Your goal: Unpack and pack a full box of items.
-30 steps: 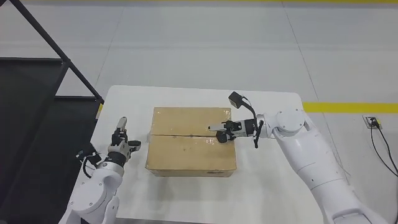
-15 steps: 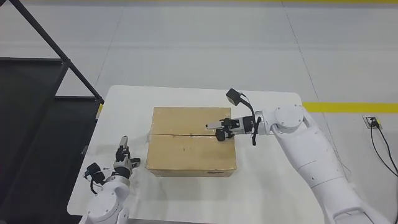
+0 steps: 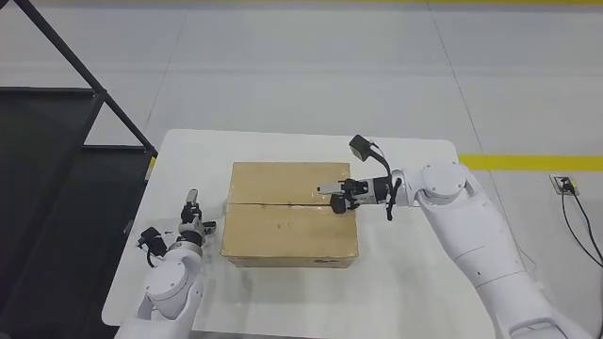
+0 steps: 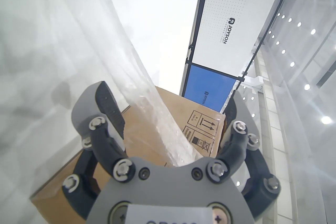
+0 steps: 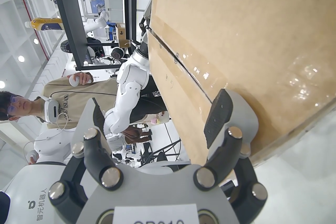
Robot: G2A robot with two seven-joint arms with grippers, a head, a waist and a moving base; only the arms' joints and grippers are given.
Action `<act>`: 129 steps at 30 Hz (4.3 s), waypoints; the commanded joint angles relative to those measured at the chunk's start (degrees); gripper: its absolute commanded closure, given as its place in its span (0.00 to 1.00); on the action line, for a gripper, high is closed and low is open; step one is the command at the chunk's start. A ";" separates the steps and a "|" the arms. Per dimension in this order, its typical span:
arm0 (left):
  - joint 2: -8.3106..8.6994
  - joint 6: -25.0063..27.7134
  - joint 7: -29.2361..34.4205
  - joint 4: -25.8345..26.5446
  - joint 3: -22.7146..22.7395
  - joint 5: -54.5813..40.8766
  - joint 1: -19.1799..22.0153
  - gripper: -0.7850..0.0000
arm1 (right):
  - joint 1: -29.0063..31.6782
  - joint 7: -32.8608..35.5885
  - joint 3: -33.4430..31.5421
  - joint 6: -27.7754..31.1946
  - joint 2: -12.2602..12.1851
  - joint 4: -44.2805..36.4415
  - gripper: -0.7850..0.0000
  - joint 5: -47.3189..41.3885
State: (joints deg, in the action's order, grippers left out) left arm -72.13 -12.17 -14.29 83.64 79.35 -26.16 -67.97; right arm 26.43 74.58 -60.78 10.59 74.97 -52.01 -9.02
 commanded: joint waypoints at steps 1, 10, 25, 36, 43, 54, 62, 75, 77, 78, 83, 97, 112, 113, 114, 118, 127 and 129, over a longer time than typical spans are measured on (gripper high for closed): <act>-0.19 0.59 -0.06 -0.63 -0.16 -0.28 0.51 0.00 | 0.24 -0.09 -0.11 -0.30 -0.17 -0.55 0.00 0.17; -1.17 6.30 -3.48 0.33 0.40 -2.24 1.19 0.00 | 1.25 -0.41 -0.31 -1.14 -0.77 -2.68 0.00 0.31; -2.03 9.50 -9.13 13.89 3.17 -0.99 -4.17 0.00 | 1.66 -0.51 0.02 -1.27 -1.35 -2.92 0.00 -0.11; -2.60 10.64 -9.84 18.14 5.36 -1.87 -5.21 0.00 | 1.73 -0.32 0.32 -0.87 -1.68 -2.55 0.00 -0.87; -2.90 12.05 -9.74 22.51 5.77 0.31 -6.91 0.00 | 1.81 -0.42 0.43 -0.60 -1.91 -2.74 0.00 -1.14; -3.28 10.79 -9.10 28.94 4.54 7.37 -7.95 0.00 | 1.93 -0.54 0.70 -0.25 -2.18 -2.56 0.00 -1.94; -3.66 9.90 -9.19 33.43 2.19 13.71 -8.59 0.00 | 2.15 -0.58 0.58 0.30 -2.47 -2.30 0.00 -2.54; -4.36 1.38 -6.72 35.03 -4.02 26.18 -5.51 0.00 | 2.83 -1.42 -0.10 0.93 -2.97 -2.96 0.00 -4.14; -4.54 0.07 -6.04 34.24 -5.14 27.18 -4.41 0.00 | 3.11 -1.65 -0.28 0.80 -3.11 -3.34 0.00 -4.13; -4.60 -0.62 -5.46 33.90 -5.70 27.99 -3.84 0.00 | 3.27 -2.11 -0.41 0.48 -3.19 -3.47 0.00 -4.02; -5.00 -3.09 -3.23 32.53 -8.67 31.43 -1.52 0.00 | 4.26 -3.71 -0.92 -1.34 -3.61 -4.81 0.00 -3.32; -6.46 -7.50 0.97 27.75 -16.10 38.60 3.78 0.00 | 7.14 -3.71 -2.53 -2.21 -4.85 -8.27 0.00 -3.28; -8.32 -10.48 2.83 22.17 -21.03 43.16 7.86 0.00 | 9.45 -4.29 -5.28 0.09 -6.04 -10.00 0.00 -5.67; -8.45 -10.57 2.82 21.88 -21.23 43.37 8.07 0.00 | 9.79 -4.39 -5.71 0.16 -6.21 -10.31 0.00 -5.74; -8.57 -10.67 2.81 21.62 -21.38 43.60 8.26 0.00 | 10.16 -4.45 -6.22 0.28 -6.39 -10.66 0.00 -5.88; -9.04 -11.01 3.10 20.87 -21.83 44.18 8.90 0.00 | 12.01 -4.76 -8.76 0.80 -7.23 -12.39 0.00 -6.59; -10.00 -11.46 4.28 19.23 -22.84 45.69 10.02 0.00 | 16.29 -4.24 -13.40 0.68 -8.95 -16.34 0.00 -7.59; -10.19 -11.52 4.61 18.92 -23.07 46.11 10.07 0.00 | 17.02 -4.18 -14.17 0.86 -9.23 -16.92 0.00 -7.99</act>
State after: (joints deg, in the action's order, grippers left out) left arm -82.23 -23.64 -9.86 102.72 56.39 19.72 -57.91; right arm 43.13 70.34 -74.58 11.34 65.87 -68.68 -16.81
